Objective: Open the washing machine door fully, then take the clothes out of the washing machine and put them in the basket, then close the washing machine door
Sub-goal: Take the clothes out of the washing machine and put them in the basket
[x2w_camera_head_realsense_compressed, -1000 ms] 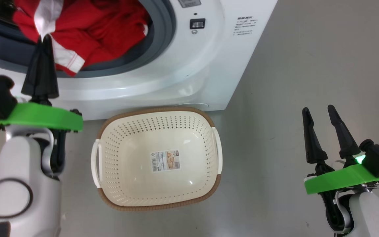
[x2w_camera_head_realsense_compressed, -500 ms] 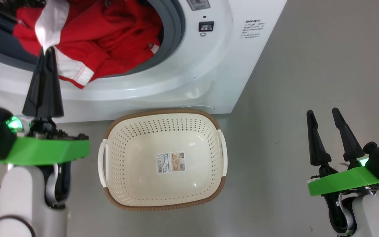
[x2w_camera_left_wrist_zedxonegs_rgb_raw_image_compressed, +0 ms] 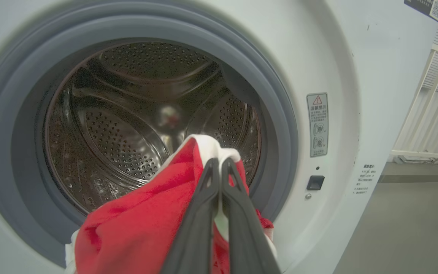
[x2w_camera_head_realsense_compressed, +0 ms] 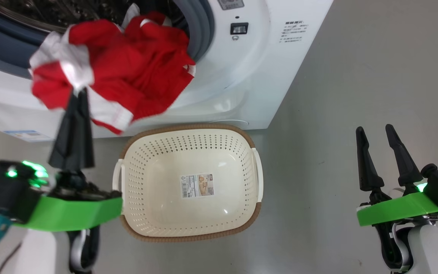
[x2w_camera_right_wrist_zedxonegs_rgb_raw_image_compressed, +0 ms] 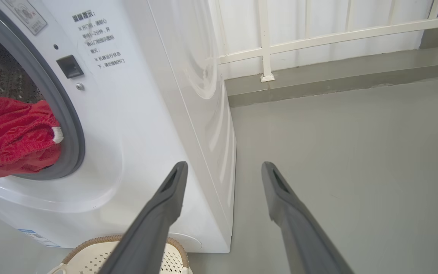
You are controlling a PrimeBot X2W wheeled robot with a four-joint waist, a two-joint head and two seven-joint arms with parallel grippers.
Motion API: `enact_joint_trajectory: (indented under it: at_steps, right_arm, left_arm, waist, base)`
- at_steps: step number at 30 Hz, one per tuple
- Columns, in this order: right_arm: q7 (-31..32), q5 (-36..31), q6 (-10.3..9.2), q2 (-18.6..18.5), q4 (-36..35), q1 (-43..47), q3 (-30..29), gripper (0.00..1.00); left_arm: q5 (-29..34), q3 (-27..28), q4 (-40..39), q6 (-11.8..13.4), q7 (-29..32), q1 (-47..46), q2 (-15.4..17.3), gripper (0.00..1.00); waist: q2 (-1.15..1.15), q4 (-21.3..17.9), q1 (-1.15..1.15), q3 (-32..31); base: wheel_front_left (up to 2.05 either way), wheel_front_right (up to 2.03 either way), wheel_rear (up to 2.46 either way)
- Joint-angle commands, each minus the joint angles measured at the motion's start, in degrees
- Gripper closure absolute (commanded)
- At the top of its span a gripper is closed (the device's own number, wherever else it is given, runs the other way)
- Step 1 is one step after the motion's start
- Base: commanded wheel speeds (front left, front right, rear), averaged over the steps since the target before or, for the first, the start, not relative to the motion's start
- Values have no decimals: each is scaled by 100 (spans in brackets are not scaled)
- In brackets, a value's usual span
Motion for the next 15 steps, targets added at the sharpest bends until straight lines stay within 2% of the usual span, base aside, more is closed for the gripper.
enact_joint_trajectory:
  at_steps: [1, 15]
  right_arm:
    - [-36, -60, 28, -26, -163, 8, 140, 0]
    - [-36, -26, 28, -26, -221, -105, 193, 0]
  left_arm:
    - [-24, 99, 28, -33, -44, 144, 81, 100]
    - [-172, -436, 2206, -33, -44, -127, 95, 100]
  waist:
    - [0, -14, 0, 26]
    - [0, -68, 0, 311]
  base:
    - [0, 0, 0]
    - [0, 0, 0]
